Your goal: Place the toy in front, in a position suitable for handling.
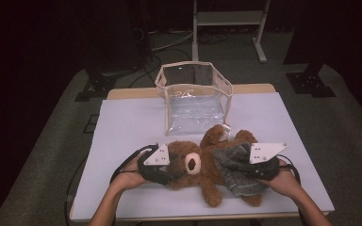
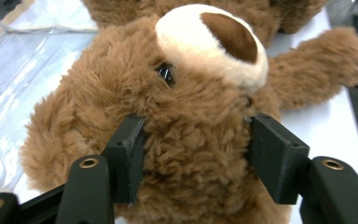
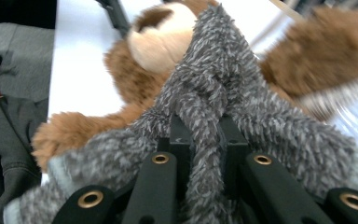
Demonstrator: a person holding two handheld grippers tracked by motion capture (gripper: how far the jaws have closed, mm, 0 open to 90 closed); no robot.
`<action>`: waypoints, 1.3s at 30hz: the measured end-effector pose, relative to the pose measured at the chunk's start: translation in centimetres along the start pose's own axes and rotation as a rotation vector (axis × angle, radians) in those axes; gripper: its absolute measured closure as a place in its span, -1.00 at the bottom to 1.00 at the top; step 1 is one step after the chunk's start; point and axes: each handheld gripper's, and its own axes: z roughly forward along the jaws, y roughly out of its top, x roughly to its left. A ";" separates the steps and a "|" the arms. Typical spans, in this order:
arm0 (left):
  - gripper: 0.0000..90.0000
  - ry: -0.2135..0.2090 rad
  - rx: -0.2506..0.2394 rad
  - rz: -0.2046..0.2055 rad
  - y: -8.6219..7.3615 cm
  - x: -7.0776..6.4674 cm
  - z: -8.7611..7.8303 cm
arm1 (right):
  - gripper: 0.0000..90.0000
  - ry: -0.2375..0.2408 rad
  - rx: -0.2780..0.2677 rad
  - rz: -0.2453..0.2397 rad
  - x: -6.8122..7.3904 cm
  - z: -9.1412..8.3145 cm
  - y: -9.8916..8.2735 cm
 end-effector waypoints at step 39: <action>-0.12 0.024 0.028 -0.004 1.5 0.7 2.1 | 0.76 -0.026 0.076 -0.080 1.8 1.6 1.1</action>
